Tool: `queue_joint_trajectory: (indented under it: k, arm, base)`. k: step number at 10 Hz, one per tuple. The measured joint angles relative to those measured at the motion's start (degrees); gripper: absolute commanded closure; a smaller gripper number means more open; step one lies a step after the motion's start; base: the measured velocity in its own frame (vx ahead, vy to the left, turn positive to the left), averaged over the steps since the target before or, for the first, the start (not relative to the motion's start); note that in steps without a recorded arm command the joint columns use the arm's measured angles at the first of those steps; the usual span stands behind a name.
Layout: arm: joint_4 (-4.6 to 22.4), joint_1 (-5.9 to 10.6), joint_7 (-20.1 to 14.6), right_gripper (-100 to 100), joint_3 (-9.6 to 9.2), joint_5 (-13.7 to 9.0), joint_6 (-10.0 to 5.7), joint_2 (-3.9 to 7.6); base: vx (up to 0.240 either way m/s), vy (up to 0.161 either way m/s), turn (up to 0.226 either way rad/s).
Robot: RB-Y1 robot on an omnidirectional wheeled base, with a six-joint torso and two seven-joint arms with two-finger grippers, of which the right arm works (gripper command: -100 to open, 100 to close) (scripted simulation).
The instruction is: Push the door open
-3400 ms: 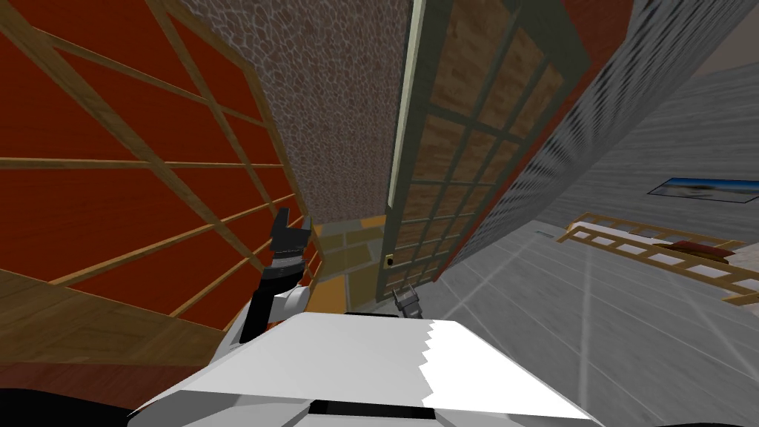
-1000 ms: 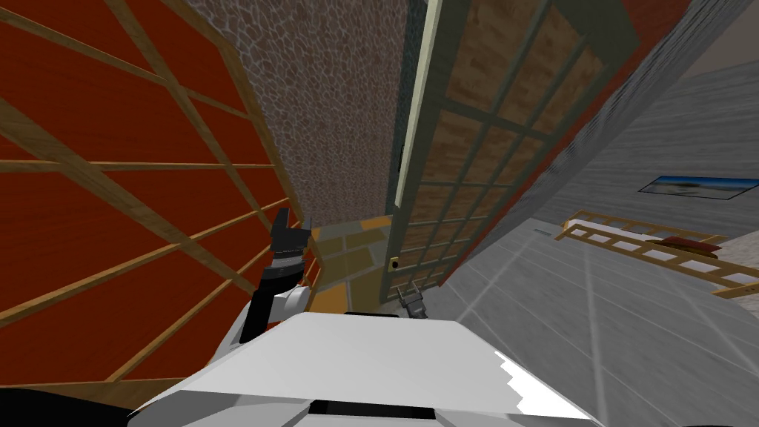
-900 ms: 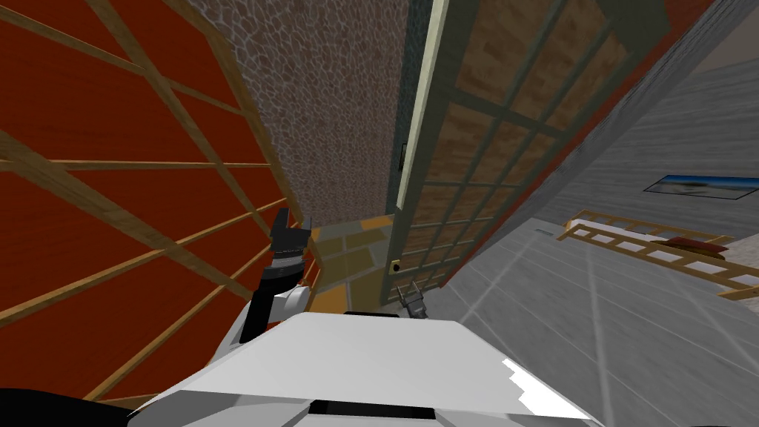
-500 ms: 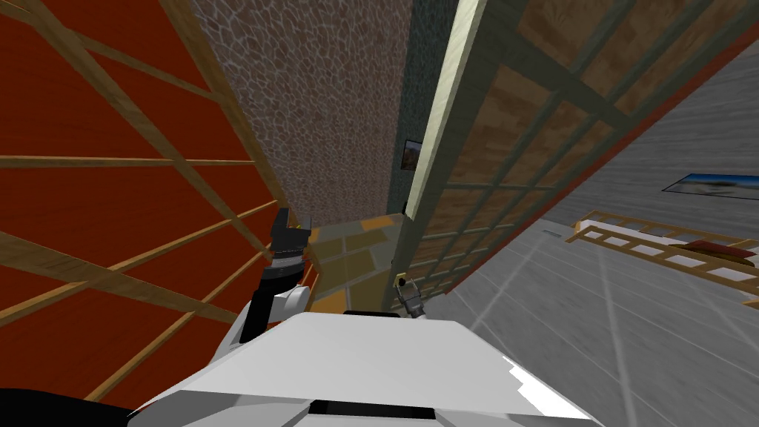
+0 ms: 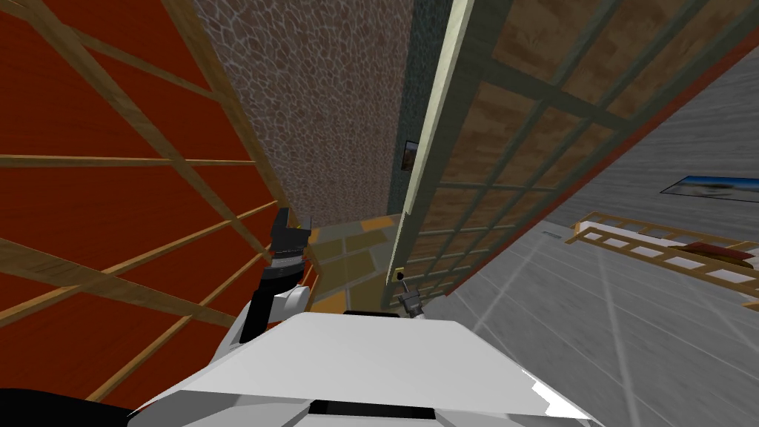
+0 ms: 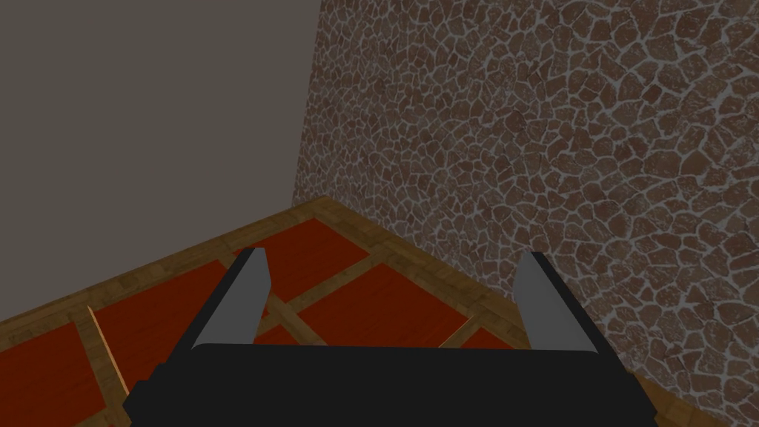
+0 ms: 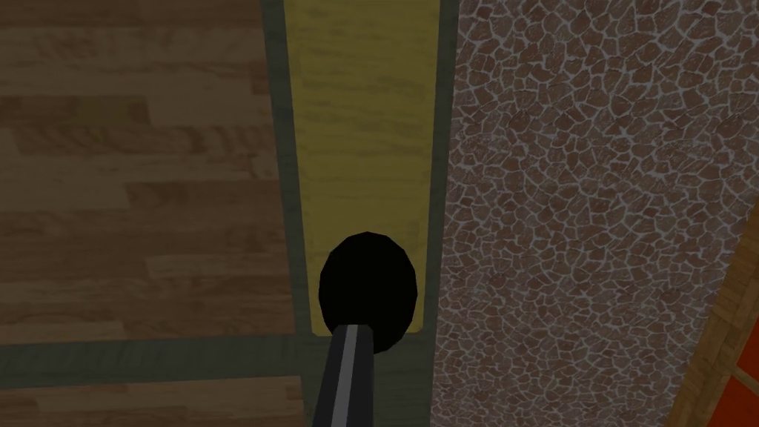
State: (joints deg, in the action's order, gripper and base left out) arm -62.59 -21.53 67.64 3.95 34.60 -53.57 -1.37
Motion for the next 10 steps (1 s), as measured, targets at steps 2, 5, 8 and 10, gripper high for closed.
queue_joint_trajectory:
  k: [2,5,8,10]
  arm:
    - [0.0,0.01,0.0,100,0.06,0.0,0.02,0.04]
    - [-0.7,-0.51,-0.5,-100,0.19,-0.3,0.15,2.24]
    - [-1.3,-1.56,-0.6,-100,0.38,-0.6,-0.03,1.44]
    - [-1.4,-1.78,-0.7,-100,0.49,-0.8,-0.08,0.26]
  base:
    - [-0.001,-0.004,0.002]
    - [-0.128,0.011,-0.060]
    - [-0.192,0.005,-0.055]
    - [-0.035,0.023,0.009]
